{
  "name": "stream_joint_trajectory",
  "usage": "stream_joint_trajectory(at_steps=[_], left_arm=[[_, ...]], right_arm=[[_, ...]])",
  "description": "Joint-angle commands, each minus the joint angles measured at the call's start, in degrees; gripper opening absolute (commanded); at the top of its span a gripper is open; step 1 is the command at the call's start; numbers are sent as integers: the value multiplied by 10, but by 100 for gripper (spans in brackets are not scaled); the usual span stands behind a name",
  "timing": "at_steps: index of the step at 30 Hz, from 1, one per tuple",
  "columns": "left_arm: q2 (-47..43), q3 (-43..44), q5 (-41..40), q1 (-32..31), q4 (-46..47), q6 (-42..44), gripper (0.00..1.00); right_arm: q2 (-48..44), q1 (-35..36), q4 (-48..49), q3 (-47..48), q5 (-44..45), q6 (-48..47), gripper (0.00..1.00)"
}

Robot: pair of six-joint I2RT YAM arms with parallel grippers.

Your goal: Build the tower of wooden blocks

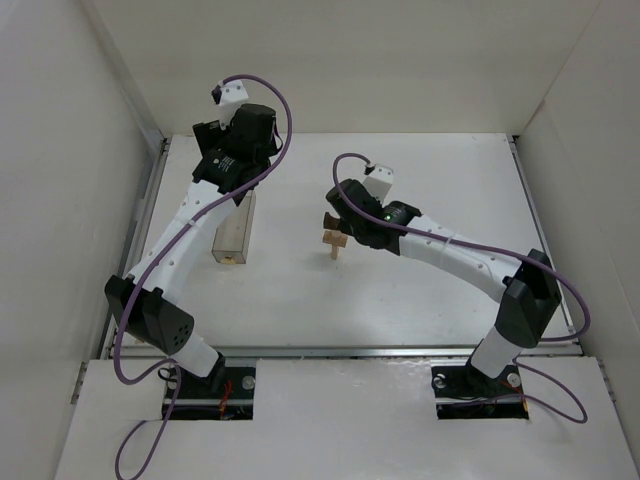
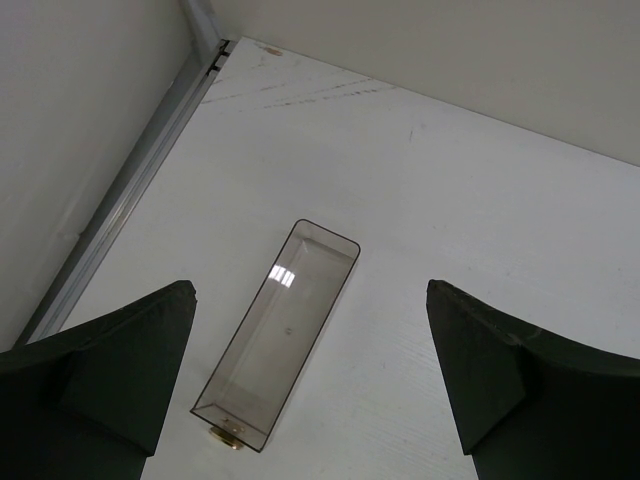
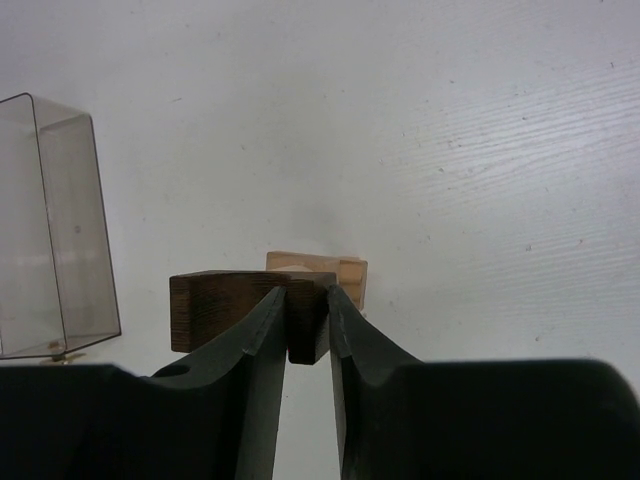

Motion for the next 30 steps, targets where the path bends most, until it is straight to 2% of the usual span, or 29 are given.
stream_joint_trajectory(at_steps=[1, 4, 14, 17, 20, 23, 26, 28, 29, 30], left_arm=[[-24, -6, -2, -4, 17, 3, 100], [-24, -6, 3, -4, 17, 3, 100], [-24, -6, 3, -4, 17, 3, 100], [-24, -6, 3, -4, 17, 3, 100], [-24, -6, 3, -4, 17, 3, 100], [-24, -6, -2, -4, 17, 3, 100], [-24, -6, -2, -4, 17, 3, 100], [-24, -6, -9, -4, 17, 3, 100], [-24, -6, -9, -4, 17, 3, 100], [-24, -6, -16, -4, 17, 3, 100]], right_arm=[[3, 4, -6, 25, 6, -3, 29], [3, 4, -11, 25, 6, -3, 34], [3, 4, -11, 30, 6, -8, 44], [-8, 4, -11, 35, 11, -14, 51], [-35, 4, -11, 35, 41, -19, 57], [-66, 4, -4, 29, 82, -19, 58], [-115, 4, 13, 24, 139, -53, 67], [-148, 4, 18, 19, 200, -78, 92], [-159, -8, 18, 19, 216, -90, 100], [-169, -37, 18, 19, 231, -98, 100]])
